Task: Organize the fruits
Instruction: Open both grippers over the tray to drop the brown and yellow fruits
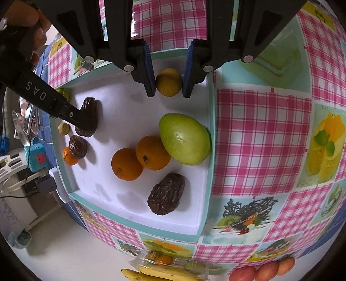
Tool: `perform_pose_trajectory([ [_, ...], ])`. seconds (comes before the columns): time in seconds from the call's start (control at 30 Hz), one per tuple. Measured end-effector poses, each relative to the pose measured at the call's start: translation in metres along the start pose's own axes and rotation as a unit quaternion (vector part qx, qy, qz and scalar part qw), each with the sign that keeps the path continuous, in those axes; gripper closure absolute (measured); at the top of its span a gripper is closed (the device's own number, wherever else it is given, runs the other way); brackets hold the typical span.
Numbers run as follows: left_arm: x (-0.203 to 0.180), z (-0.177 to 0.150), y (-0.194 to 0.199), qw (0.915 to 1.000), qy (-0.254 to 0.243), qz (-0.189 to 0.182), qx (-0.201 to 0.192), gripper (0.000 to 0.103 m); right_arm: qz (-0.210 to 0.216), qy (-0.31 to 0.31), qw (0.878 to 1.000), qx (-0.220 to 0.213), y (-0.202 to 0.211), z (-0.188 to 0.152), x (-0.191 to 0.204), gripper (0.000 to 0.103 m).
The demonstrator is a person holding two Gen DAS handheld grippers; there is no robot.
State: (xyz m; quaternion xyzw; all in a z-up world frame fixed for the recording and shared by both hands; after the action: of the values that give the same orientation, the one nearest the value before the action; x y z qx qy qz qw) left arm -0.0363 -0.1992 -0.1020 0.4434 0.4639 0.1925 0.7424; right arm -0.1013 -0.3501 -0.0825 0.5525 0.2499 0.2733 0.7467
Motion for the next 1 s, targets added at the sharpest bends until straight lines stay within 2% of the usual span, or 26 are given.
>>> perform_pose_trajectory([
  [0.27, 0.001, -0.002, 0.005, 0.9998, 0.010, -0.009, 0.013, 0.072, 0.000, -0.001, 1.000, -0.002, 0.000, 0.000, 0.001, 0.070],
  [0.5, -0.012, 0.001, 0.024, 0.9998, -0.005, -0.017, -0.004, 0.064, 0.003, -0.010, 1.000, -0.006, 0.005, 0.000, -0.004, 0.070],
  [0.53, -0.013, 0.003, 0.027, 0.9998, -0.009, -0.015, -0.008, 0.058, 0.003, -0.011, 1.000, -0.007, 0.007, 0.001, -0.005, 0.070],
  [0.57, -0.013, 0.005, 0.032, 0.9998, -0.013, -0.008, -0.015, 0.047, 0.003, -0.011, 1.000, -0.009, 0.008, 0.001, -0.005, 0.070],
  [0.63, -0.008, 0.010, 0.043, 0.9991, -0.017, 0.020, -0.035, 0.032, 0.003, -0.011, 1.000, -0.013, 0.012, 0.001, -0.006, 0.070],
  [0.7, 0.000, 0.014, 0.050, 0.9975, -0.017, 0.048, -0.049, 0.028, 0.003, -0.011, 1.000, -0.018, 0.015, 0.003, -0.005, 0.070],
  [0.8, 0.017, 0.018, 0.059, 0.9945, -0.005, 0.084, -0.063, 0.012, 0.003, -0.007, 1.000, -0.022, 0.017, 0.004, -0.005, 0.069],
  [0.87, 0.028, 0.022, 0.064, 0.9917, 0.005, 0.104, -0.075, 0.000, 0.003, -0.005, 1.000, -0.023, 0.018, 0.004, -0.004, 0.062],
  [0.93, 0.035, 0.025, 0.069, 0.9889, 0.012, 0.120, -0.087, 0.000, 0.001, -0.005, 1.000, -0.023, 0.017, 0.006, -0.005, 0.043],
  [1.0, 0.042, 0.027, 0.072, 0.9872, 0.015, 0.128, -0.093, 0.000, 0.001, -0.004, 1.000, -0.023, 0.017, 0.006, -0.005, 0.040],
])
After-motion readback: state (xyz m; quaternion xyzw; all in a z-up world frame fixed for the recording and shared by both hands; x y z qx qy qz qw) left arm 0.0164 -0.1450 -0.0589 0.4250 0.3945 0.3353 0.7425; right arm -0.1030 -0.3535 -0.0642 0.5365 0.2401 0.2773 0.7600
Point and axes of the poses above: each gripper's, at about its wrist camera, not at the fingertips, and y roughly against the way its jaws point, x to its left, z to its top, the point moved 6 cm from there along -y, roughly the way its jaws point, and after that the axes turned 13 degrees about -z, right-handed, at the moved point
